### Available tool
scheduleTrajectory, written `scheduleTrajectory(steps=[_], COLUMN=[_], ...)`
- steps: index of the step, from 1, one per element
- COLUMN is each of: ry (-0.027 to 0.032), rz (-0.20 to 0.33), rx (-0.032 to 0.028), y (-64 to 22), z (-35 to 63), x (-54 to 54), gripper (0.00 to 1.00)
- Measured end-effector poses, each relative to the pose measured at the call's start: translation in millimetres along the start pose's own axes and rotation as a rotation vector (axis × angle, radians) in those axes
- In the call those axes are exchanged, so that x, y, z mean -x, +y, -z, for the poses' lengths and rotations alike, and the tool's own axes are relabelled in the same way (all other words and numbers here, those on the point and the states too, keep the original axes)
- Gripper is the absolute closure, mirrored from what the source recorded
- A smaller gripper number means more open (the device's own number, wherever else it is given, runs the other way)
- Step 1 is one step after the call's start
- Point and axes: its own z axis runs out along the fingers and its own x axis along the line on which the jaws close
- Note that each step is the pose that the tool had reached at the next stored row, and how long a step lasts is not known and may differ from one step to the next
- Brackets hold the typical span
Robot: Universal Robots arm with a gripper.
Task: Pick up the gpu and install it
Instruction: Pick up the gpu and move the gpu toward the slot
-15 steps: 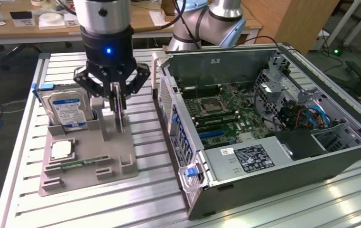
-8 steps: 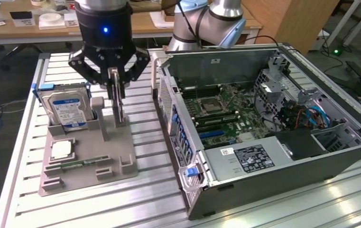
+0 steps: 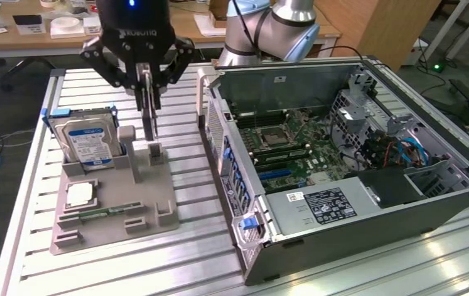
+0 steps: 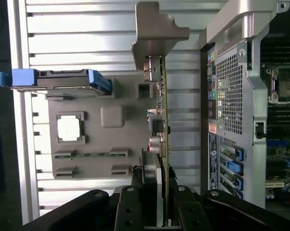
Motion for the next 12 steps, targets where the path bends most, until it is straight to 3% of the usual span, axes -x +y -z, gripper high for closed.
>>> scheduleTrajectory(steps=[4,9,12], ry=[0.0012,0.0143,0.0158], rz=[0.002,0.026,0.031], rx=[0.0,-0.0002,0.0], y=[0.3,0.4,0.4], z=[16.6,19.8,20.1], x=[0.1,1.9,2.0], gripper=[0.72,0.72,0.72])
